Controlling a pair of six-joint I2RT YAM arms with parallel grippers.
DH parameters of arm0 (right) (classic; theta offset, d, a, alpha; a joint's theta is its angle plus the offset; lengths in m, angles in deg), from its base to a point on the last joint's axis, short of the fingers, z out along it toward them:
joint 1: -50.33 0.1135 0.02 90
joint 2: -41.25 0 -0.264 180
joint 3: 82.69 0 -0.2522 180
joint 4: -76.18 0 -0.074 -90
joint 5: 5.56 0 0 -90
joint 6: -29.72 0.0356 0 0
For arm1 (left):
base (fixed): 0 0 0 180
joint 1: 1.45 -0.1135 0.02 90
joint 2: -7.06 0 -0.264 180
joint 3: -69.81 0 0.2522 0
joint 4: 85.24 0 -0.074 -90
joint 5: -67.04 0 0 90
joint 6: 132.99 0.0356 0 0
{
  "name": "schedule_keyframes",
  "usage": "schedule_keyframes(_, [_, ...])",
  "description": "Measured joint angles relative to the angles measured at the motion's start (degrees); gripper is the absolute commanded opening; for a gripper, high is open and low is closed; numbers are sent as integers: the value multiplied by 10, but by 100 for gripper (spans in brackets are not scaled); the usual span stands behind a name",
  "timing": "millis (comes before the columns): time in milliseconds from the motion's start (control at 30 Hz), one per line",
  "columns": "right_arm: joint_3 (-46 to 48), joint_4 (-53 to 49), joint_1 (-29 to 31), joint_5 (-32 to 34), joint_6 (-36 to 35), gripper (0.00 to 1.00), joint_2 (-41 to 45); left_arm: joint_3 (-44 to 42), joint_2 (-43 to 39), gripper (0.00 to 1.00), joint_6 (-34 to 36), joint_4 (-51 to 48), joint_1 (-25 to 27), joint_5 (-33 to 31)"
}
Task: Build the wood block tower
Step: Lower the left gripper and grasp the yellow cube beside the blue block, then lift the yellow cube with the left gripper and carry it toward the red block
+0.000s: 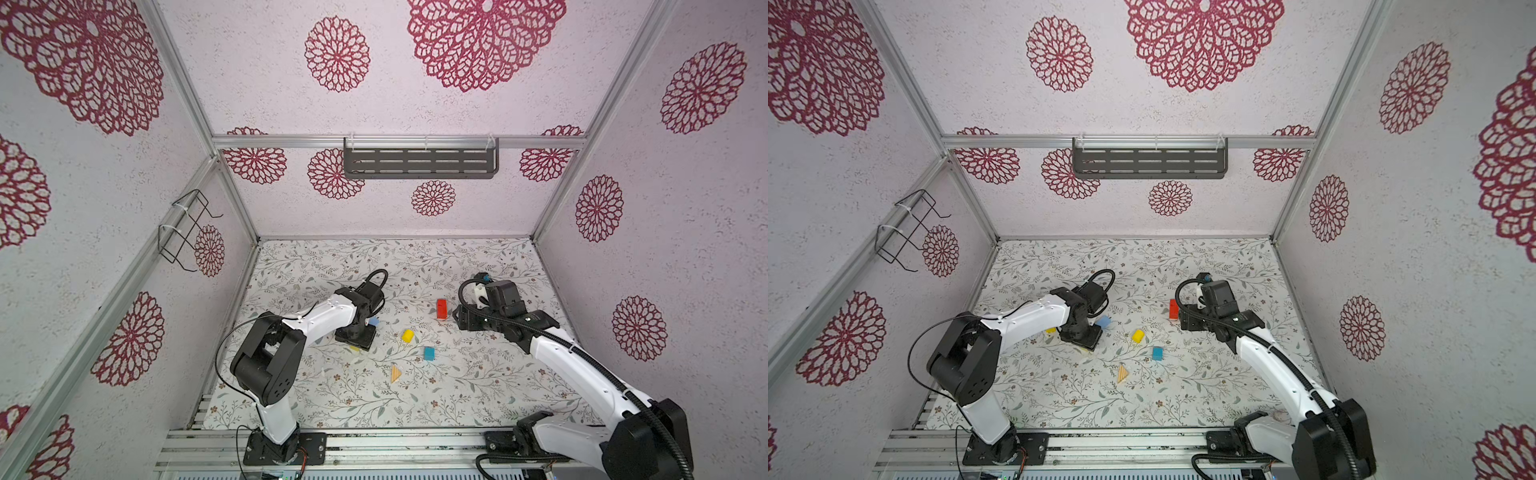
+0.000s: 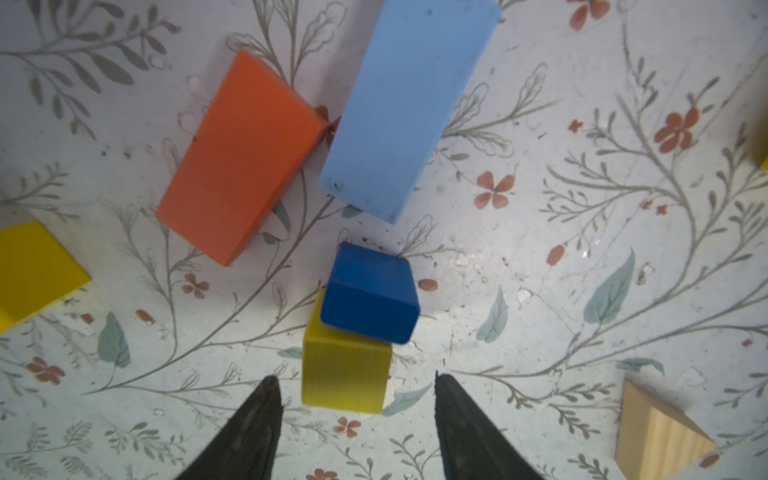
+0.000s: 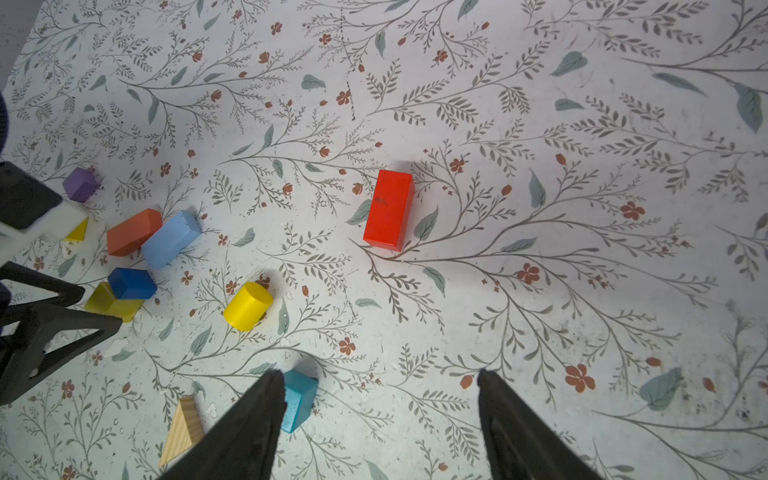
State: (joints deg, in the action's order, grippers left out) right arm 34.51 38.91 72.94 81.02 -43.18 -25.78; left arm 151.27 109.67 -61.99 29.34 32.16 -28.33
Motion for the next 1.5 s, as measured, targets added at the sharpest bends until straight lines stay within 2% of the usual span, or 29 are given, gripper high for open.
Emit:
schedule_keyframes(367, [0, 1, -1, -1, 0, 71, 0, 1, 28, 51, 4, 5, -15, 3])
schedule_keyframes(500, [0, 1, -1, -1, 0, 69, 0, 1, 28, 41, 3, 5, -17, 4])
schedule_keyframes(633, [6, 2, -1, -1, 0, 68, 0, 1, 28, 37, 3, 5, -17, 4])
schedule_keyframes(900, [9, 1, -1, -1, 0, 69, 0, 24, 27, 37, -4, -19, -17, 6])
schedule_keyframes(1300, [9, -3, -2, 3, 20, 69, 9, 184, -8, 39, -64, -116, -17, 23])
schedule_keyframes(1500, [18, -7, -8, 6, 40, 69, 35, 301, 42, 39, -93, -158, -11, 20])
